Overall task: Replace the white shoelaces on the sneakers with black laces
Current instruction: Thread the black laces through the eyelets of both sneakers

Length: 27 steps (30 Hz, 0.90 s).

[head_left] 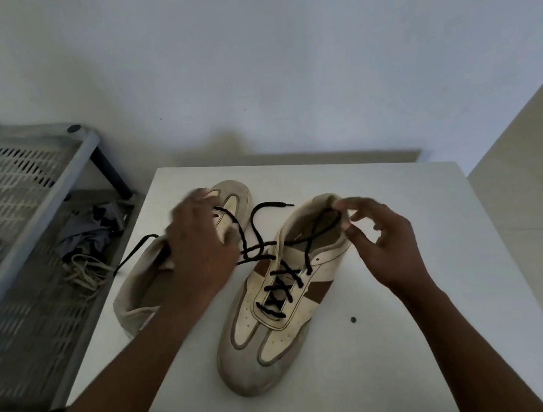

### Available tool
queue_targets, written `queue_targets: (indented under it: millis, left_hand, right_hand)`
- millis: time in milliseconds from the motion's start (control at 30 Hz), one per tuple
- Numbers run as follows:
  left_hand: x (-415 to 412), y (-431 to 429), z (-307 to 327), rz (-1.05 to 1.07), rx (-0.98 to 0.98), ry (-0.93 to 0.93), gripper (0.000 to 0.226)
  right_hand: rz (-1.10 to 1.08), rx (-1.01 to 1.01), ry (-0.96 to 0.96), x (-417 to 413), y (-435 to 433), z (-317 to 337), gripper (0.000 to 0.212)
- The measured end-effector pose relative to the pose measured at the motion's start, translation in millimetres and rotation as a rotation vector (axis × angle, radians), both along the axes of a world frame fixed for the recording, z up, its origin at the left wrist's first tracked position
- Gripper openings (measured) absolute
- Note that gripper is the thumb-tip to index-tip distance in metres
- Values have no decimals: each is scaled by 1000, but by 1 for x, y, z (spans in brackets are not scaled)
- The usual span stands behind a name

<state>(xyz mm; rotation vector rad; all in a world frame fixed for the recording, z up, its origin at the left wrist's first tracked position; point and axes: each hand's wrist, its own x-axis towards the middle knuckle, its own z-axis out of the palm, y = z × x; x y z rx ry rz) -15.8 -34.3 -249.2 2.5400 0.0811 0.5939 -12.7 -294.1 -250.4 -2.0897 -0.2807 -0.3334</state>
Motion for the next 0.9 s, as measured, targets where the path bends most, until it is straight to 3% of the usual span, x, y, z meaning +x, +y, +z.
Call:
queue_targets:
  millis: [100, 267, 400, 533, 700, 767, 800, 833, 900]
  left_hand:
    - [-7, -23, -8, -400, 86, 110, 32]
    - [-2, -23, -12, -452, 48, 150, 22]
    - [2, -12, -6, -479, -34, 210, 17]
    - [4, -6, -1, -244, -101, 114, 20]
    - [19, 29, 28, 381, -554, -66, 23]
    - [22, 47, 28, 520, -710, -27, 27]
    - [22, 50, 24, 530, -694, 21, 23]
    - [20, 49, 19, 527, -541, 56, 16]
    - [14, 35, 14, 410, -80, 6, 15]
  right_hand:
    - [-57, 54, 27, 0, 0, 6, 27]
    - [170, -138, 224, -8, 5, -1, 24]
    - [120, -143, 278, -10, 6, -7, 32]
    - [219, -232, 254, -7, 3, -11, 16]
    - [290, -264, 334, -3, -8, -6, 15]
    - [303, -301, 316, -3, -10, -5, 13]
    - [303, -322, 302, -3, -11, -5, 12]
    - [303, -337, 284, -3, -11, -5, 11]
    - [307, -330, 249, -3, -11, -5, 11]
